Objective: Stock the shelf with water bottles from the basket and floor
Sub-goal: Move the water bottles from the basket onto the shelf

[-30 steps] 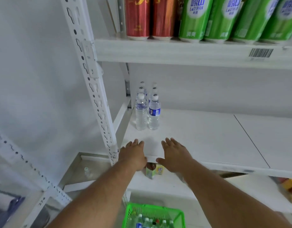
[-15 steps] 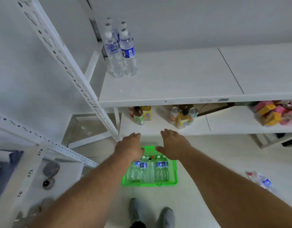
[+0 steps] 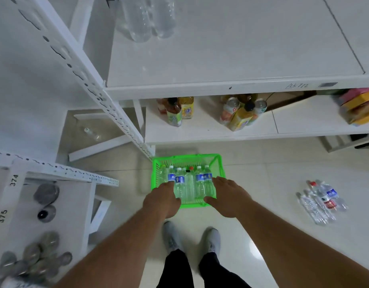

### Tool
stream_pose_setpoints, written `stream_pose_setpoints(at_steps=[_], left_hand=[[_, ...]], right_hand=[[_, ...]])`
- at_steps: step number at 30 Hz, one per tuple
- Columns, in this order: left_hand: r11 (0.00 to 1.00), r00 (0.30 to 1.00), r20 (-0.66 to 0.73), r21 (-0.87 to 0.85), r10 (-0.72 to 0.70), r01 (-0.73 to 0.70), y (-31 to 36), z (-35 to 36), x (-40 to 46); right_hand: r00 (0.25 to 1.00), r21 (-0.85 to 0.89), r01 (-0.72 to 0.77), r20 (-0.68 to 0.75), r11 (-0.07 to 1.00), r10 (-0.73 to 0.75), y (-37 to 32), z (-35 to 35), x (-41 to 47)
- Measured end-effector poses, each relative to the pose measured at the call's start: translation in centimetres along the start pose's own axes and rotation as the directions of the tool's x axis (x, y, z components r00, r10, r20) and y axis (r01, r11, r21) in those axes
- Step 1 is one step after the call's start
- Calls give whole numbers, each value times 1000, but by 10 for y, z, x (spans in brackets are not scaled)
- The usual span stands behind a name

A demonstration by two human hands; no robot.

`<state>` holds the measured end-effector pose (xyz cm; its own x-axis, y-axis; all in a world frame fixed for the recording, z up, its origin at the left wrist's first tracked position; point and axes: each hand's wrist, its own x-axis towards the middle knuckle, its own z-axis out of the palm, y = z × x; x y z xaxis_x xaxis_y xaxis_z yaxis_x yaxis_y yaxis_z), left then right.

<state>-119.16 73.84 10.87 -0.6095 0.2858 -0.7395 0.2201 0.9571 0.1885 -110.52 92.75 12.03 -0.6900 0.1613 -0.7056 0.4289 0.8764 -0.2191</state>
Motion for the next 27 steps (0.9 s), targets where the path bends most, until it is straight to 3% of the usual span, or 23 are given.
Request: stream_pose_setpoints(at_steps=[8, 14, 20, 27], left_hand=[[962, 996, 72, -264, -50, 67, -46, 37, 98], [895, 989, 49, -421, -138, 146, -62, 123, 213], [847, 981, 63, -497, -182, 189, -77, 244, 341], [824, 964, 63, -506, -258, 253, -90, 332, 452]], right_hand=[[998, 60, -50, 51, 997, 47, 2, 44, 88], [996, 142, -61, 72, 988, 51, 29, 127, 223], [960, 413, -278, 155, 868, 234, 65, 243, 370], [937, 536, -345, 152, 771, 314, 81, 325, 490]])
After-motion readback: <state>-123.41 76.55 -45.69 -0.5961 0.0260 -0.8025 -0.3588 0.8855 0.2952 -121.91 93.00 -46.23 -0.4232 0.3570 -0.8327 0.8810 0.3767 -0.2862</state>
